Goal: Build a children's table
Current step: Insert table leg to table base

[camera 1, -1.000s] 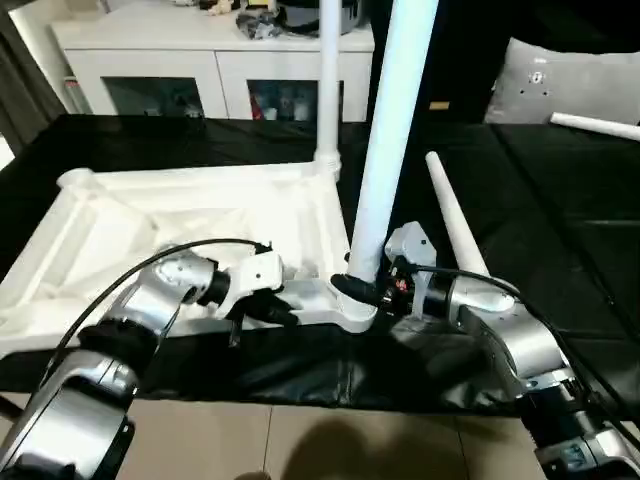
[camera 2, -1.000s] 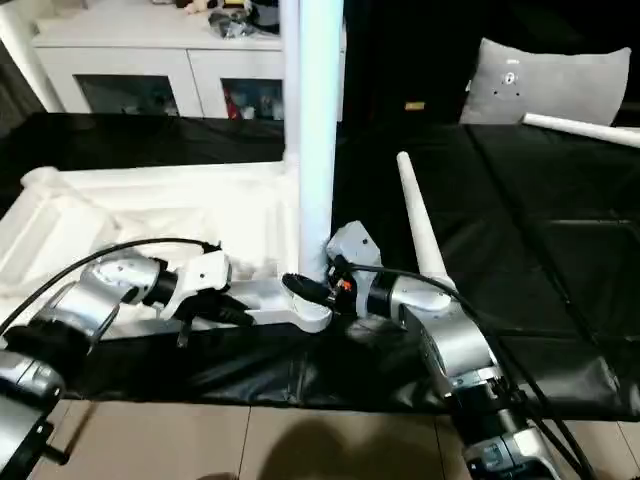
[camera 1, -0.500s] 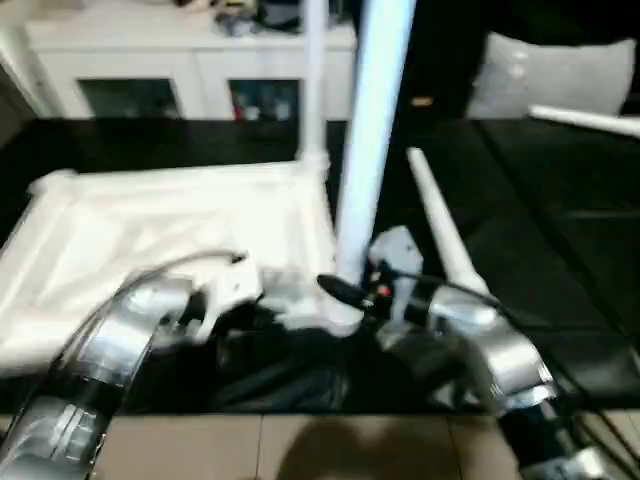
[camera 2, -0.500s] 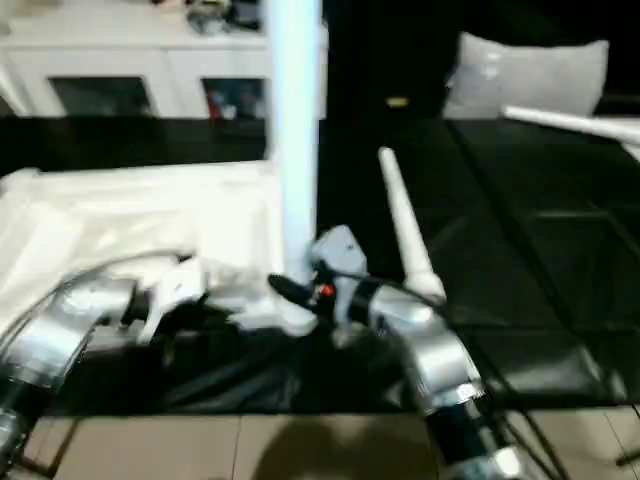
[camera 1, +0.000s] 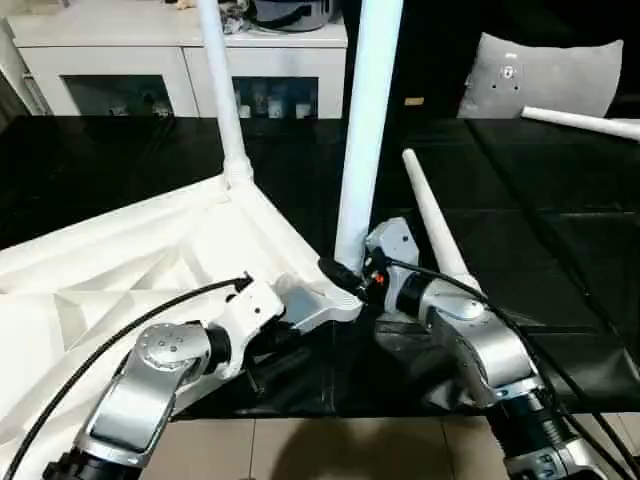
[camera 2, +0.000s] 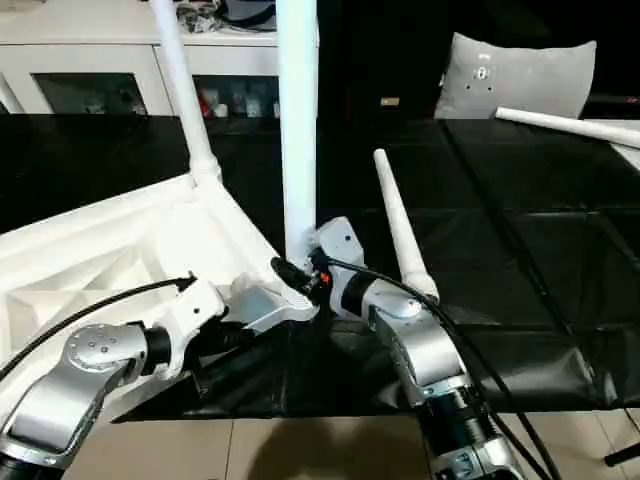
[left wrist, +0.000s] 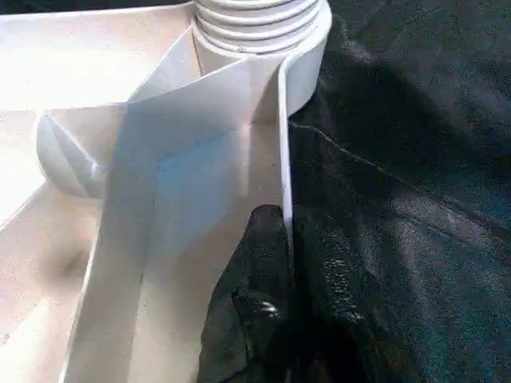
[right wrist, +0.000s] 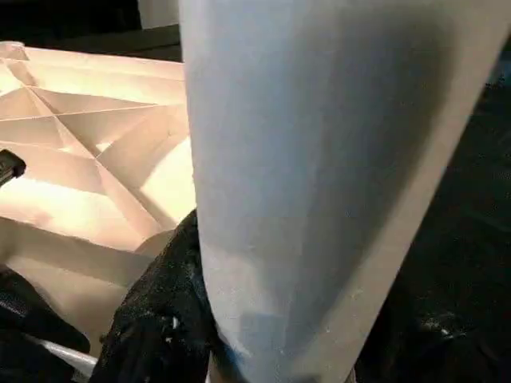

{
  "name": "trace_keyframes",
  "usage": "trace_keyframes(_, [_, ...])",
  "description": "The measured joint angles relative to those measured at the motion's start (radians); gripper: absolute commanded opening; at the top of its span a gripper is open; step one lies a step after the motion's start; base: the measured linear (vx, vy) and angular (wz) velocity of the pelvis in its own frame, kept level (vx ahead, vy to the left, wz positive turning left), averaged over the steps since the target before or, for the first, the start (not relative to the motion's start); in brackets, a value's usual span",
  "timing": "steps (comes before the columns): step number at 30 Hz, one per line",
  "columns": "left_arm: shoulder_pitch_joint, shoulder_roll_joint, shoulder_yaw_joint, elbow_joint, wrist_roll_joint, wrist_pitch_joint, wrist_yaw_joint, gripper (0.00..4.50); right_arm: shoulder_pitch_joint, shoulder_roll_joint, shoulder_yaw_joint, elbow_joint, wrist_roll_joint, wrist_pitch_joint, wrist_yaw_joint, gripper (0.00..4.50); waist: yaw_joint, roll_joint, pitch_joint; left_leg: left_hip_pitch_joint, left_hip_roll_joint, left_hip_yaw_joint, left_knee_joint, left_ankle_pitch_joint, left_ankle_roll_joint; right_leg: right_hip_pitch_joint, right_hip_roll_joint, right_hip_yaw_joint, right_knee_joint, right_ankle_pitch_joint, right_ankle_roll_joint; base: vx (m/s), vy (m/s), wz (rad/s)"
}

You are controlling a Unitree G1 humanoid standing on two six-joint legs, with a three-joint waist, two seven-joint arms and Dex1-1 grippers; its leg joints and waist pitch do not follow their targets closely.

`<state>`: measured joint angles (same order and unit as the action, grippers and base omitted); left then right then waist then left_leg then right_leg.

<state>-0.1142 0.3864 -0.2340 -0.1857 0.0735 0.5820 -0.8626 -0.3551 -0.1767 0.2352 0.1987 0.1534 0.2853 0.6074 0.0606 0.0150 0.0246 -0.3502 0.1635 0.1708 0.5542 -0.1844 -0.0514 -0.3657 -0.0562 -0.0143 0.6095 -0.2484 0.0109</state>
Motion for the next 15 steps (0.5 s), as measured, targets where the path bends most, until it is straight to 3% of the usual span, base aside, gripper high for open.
trace_keyframes(15, [-0.006, 0.039, -0.026, -0.017, 0.01, 0.014, 0.027, 0.0, -0.043, 0.04, -0.013, 0.08, 0.004, -0.007, 0.006, 1.88, -0.013, -0.006, 0.001, 0.001, 0.001, 0.0, 0.0, 0.0, 0.0, 0.0, 0.0, 0.0, 0.0, 0.0, 0.0, 0.0, 0.0, 0.0])
